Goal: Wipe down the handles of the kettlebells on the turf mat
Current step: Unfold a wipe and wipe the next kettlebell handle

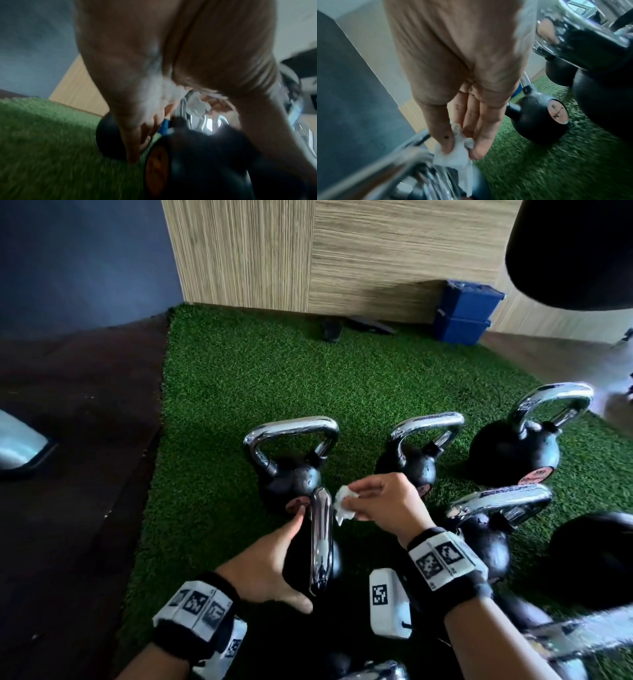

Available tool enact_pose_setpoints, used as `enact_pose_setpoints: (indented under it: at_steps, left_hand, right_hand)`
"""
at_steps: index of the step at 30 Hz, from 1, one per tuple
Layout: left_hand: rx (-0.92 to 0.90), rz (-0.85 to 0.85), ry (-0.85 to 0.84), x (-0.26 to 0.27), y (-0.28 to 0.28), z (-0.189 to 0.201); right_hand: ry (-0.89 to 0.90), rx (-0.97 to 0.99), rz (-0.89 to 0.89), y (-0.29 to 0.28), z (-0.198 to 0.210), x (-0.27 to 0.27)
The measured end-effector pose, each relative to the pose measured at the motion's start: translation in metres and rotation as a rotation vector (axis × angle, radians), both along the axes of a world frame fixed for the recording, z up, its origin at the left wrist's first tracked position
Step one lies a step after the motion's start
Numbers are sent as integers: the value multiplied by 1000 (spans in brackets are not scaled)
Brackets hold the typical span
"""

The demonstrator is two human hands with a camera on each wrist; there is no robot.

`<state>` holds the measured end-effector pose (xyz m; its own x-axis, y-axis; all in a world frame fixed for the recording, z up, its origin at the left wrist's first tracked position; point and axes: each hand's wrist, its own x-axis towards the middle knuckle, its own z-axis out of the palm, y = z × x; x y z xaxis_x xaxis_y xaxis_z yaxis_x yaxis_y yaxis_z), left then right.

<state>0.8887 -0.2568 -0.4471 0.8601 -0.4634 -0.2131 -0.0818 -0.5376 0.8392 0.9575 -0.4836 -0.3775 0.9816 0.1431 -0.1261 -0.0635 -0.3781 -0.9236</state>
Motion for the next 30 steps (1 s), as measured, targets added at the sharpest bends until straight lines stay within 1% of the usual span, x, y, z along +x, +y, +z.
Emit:
enact_pose_setpoints:
  at_steps: [2,5,9,11,13,16,19,21,24,27,30]
  left_hand:
    - [-31,-6,-62,3,-18,-11]
    - [-110,51,-187,6,-30,-21]
    - [-161,32,-234,9,-25,-31]
    - [-170,43,-214,11,-23,-34]
    - [-151,48,-214,13,-21,-35]
    - [-128,11,-238,17,-16,-40]
    - [-90,16,-229,20,-15,-40]
    - [-68,10,-209,21,-16,-40]
    - [-47,-26,-203,23,-14,-41]
    - [-41,-25,-214,23,-11,-40]
    - [-53,-40,-229,24,-8,-40]
  right_hand:
    - [32,-67,1,2,-20,1]
    - [18,-18,12,11,-44,0]
    - [12,-61,24,16,-55,0]
    - [-21,-100,32,18,-52,3]
    - [-103,-136,25,19,-46,8]
    - [-191,-73,5,19,-37,10]
    - [-190,-63,11,21,-32,9]
    - [-179,-97,23,21,-27,11]
    - [-223,-138,41,19,-18,11]
    - [-276,-133,132,14,-5,4]
    - [-229,-196,298,14,10,4]
